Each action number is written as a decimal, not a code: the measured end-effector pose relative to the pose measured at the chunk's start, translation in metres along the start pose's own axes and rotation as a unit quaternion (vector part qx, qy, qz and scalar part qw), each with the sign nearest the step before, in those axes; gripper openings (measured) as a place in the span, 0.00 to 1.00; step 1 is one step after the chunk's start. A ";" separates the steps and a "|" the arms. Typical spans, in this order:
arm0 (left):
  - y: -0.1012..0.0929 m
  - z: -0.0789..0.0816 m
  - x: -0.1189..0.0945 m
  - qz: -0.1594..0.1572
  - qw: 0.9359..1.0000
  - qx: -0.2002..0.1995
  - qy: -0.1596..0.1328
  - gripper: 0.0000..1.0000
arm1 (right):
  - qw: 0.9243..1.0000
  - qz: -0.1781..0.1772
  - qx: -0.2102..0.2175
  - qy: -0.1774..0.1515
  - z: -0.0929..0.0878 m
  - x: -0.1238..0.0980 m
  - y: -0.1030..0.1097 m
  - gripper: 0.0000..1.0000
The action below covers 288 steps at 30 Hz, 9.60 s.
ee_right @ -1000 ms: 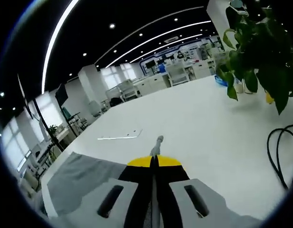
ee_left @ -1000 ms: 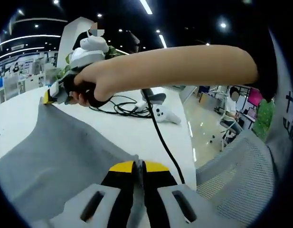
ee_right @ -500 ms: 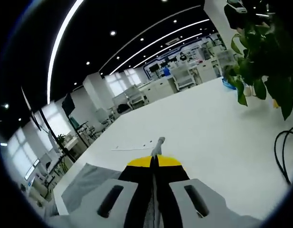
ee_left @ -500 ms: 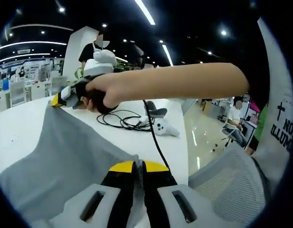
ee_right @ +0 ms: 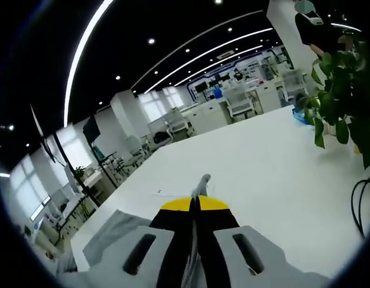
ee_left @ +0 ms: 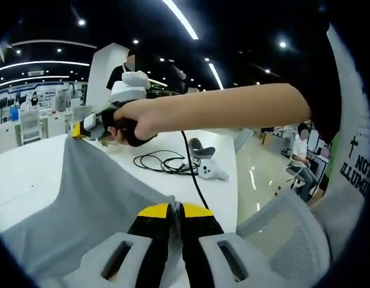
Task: Fold the towel on the table until its edges align and the towel forms a compact rectangular stack.
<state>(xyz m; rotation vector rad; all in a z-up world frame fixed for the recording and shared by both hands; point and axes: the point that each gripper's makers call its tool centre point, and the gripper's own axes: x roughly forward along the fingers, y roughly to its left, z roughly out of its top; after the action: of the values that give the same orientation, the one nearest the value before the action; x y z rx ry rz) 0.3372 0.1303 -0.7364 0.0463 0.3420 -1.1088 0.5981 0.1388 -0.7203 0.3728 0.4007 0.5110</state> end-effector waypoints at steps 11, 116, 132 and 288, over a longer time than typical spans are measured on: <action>0.019 0.000 -0.047 0.032 0.999 -0.007 -0.006 0.06 | 1.000 0.022 -0.002 -0.007 0.008 0.017 0.052 0.00; 0.155 -0.076 -0.380 0.320 0.940 -0.100 -0.060 0.06 | 0.976 0.205 -0.015 0.077 -0.087 0.178 0.377 0.00; 0.165 -0.104 -0.416 0.355 0.925 -0.126 -0.054 0.06 | 0.969 0.223 -0.030 0.099 -0.118 0.200 0.409 0.00; 0.248 -0.293 -0.460 0.504 0.821 -0.236 0.126 0.23 | 0.975 -0.044 -0.153 0.156 -0.184 0.210 0.141 0.22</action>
<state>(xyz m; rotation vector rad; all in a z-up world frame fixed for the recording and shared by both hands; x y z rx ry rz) 0.3003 0.7026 -0.9123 -0.0666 0.7167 0.0652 0.6269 0.4094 -0.8736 -0.0244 0.6294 0.5372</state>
